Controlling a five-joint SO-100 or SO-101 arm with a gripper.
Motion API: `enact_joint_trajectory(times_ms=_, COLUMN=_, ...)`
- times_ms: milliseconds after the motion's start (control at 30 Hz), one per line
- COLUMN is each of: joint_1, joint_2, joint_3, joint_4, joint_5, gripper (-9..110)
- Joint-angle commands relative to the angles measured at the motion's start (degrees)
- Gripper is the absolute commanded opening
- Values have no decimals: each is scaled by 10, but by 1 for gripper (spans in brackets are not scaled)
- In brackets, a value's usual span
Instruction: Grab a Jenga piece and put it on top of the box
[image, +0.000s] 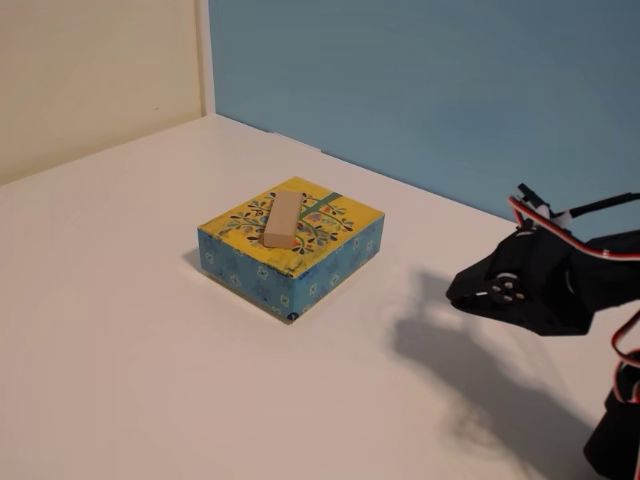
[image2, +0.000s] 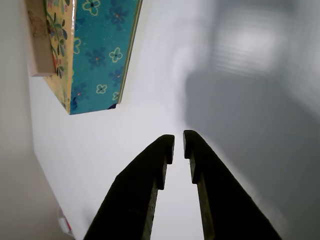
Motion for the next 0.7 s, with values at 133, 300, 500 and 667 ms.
enact_joint_trajectory(times_ms=133, joint_1=-2, joint_2=4, joint_3=-4, joint_4=1, joint_5=-4, gripper=0)
enact_joint_trajectory(times_ms=300, joint_1=2, joint_2=4, joint_3=-4, joint_4=1, joint_5=-4, gripper=0)
enact_joint_trajectory(times_ms=500, joint_1=2, joint_2=4, joint_3=-4, joint_4=1, joint_5=-5, gripper=0)
enact_joint_trajectory(times_ms=667, joint_1=2, joint_2=4, joint_3=-4, joint_4=1, joint_5=-5, gripper=0)
